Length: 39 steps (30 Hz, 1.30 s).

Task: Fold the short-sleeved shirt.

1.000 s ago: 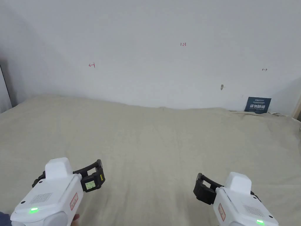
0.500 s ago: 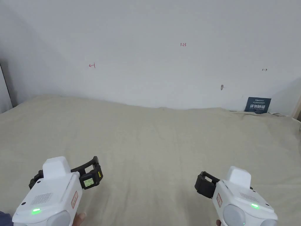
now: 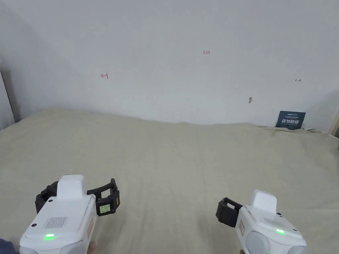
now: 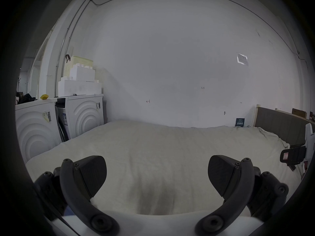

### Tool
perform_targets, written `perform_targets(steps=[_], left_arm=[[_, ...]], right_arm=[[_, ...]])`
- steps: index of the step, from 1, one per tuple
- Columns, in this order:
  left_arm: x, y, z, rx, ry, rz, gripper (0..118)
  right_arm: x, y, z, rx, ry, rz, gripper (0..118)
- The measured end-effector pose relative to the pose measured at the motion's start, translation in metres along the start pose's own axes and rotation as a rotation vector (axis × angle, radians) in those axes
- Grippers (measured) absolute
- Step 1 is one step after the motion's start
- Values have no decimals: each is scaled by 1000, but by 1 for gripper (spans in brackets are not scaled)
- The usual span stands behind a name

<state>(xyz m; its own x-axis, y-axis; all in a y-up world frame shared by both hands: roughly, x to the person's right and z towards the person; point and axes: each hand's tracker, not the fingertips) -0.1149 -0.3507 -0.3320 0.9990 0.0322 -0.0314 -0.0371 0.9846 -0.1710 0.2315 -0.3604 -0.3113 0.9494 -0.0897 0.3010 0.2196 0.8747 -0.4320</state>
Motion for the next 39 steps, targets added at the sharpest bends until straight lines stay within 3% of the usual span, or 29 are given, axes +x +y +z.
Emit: perform_targets(steps=[11,39], left_arm=[[2,0,2,-51,-48,-4,118],[7,3,1,-56,-79,-28,118]], right_arm=[[-1,0,0,-37,27,15,109],[11,6,0,-45,81,-66,109]])
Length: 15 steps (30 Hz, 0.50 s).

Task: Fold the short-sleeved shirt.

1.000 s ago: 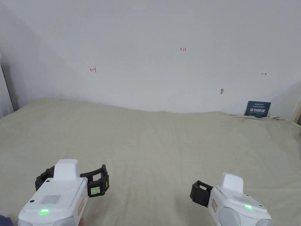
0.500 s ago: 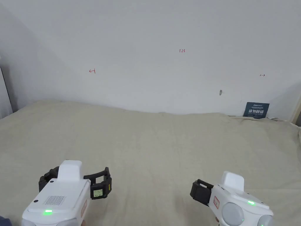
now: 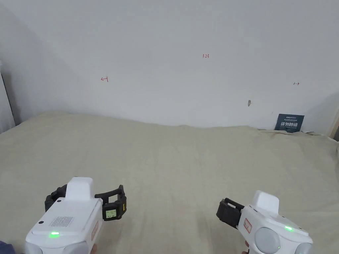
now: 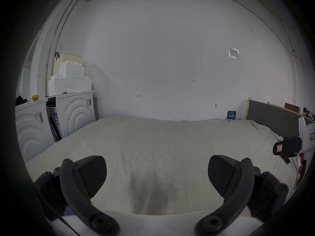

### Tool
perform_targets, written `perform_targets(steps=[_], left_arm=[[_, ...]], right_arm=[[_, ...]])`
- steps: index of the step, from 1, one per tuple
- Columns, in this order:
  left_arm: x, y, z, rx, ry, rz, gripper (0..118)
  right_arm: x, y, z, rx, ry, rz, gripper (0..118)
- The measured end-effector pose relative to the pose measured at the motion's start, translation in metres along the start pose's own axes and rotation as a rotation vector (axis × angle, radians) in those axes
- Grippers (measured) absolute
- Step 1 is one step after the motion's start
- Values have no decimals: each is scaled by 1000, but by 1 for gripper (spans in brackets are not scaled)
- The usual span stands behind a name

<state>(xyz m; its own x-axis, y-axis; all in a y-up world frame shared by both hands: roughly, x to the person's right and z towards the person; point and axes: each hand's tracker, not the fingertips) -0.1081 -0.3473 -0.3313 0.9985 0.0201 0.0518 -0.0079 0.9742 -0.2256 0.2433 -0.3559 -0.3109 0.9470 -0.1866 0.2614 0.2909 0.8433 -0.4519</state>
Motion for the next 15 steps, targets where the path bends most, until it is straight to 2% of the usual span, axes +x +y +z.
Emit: perform_targets(steps=[7,15], left_arm=[[-1,1,-1,4,0,-1,118],[-2,3,-2,11,3,3,118]], right_arm=[[1,0,1,6,41,-30,109],[-3,-1,0,31,3,-4,109]])
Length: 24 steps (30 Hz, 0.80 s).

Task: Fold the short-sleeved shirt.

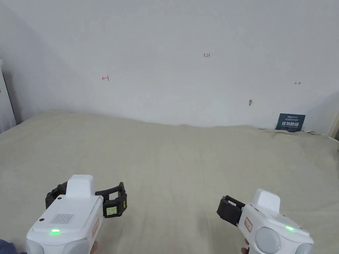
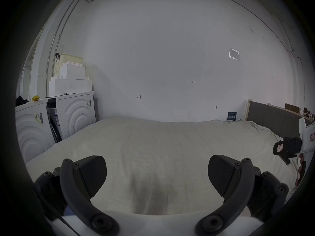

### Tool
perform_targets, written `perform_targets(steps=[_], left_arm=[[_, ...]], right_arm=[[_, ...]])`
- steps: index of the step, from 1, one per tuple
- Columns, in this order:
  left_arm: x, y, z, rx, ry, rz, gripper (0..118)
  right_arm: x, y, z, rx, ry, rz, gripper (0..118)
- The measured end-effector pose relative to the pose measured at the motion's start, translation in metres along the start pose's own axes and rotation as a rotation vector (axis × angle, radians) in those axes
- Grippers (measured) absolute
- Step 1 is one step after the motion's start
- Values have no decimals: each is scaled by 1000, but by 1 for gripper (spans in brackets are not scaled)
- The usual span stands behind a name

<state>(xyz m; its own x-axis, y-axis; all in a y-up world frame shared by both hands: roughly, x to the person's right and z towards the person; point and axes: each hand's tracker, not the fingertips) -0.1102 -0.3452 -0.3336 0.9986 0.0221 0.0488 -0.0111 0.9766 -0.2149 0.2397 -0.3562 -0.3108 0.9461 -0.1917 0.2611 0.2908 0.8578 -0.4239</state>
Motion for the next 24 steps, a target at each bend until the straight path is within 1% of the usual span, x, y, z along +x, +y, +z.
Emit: perform_targets(steps=[3,6,8,11,14,18,24], left_arm=[[0,0,-1,6,0,-1,118],[1,-1,-3,10,4,-16,118],[2,-3,-4,16,9,-29,118],[3,-5,-5,27,12,-47,118],[4,-5,-4,40,15,-57,118],[3,-7,-5,56,9,-60,118],[1,-7,-4,64,1,-48,118]], right_arm=[[-3,-2,0,48,-19,49,109],[-9,-5,3,115,-41,121,109],[-12,-8,4,156,-30,176,109],[-12,-13,7,250,31,212,109],[-14,-14,8,261,46,246,109],[-15,-12,7,264,54,244,109],[-16,-13,5,272,3,208,109]])
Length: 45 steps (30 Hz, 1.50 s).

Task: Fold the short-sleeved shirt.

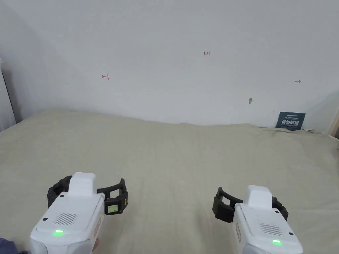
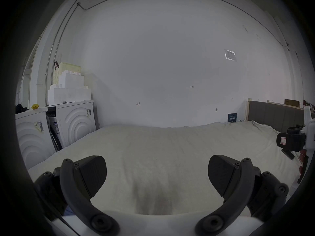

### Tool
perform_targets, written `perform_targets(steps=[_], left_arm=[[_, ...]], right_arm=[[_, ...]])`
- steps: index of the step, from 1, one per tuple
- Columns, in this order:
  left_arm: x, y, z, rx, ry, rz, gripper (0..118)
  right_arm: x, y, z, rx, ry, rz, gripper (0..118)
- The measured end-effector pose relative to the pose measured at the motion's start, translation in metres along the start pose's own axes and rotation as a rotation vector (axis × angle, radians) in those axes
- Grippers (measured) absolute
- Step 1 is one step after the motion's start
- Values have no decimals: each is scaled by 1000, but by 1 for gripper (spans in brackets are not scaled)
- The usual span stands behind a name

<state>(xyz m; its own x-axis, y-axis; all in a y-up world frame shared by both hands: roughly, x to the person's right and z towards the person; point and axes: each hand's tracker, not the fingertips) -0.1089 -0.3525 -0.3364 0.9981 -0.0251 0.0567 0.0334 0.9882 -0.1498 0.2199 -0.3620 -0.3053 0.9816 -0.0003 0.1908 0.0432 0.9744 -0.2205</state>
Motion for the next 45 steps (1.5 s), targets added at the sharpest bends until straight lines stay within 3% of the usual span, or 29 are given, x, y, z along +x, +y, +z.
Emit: perform_targets(steps=[7,20,33,40,45], left_arm=[[-4,-1,-1,10,10,12,118],[-3,-2,-2,1,4,8,118],[-2,-2,-2,-13,-8,21,118],[-1,0,-2,-10,-14,22,118],[-1,0,-3,-13,-21,21,118]], right_arm=[[3,-2,-1,-11,34,-57,109],[-1,-2,-3,-50,-30,-34,109],[13,5,-4,-92,56,-198,109],[8,6,-4,-88,26,-143,109],[5,7,-5,-123,30,-154,109]])
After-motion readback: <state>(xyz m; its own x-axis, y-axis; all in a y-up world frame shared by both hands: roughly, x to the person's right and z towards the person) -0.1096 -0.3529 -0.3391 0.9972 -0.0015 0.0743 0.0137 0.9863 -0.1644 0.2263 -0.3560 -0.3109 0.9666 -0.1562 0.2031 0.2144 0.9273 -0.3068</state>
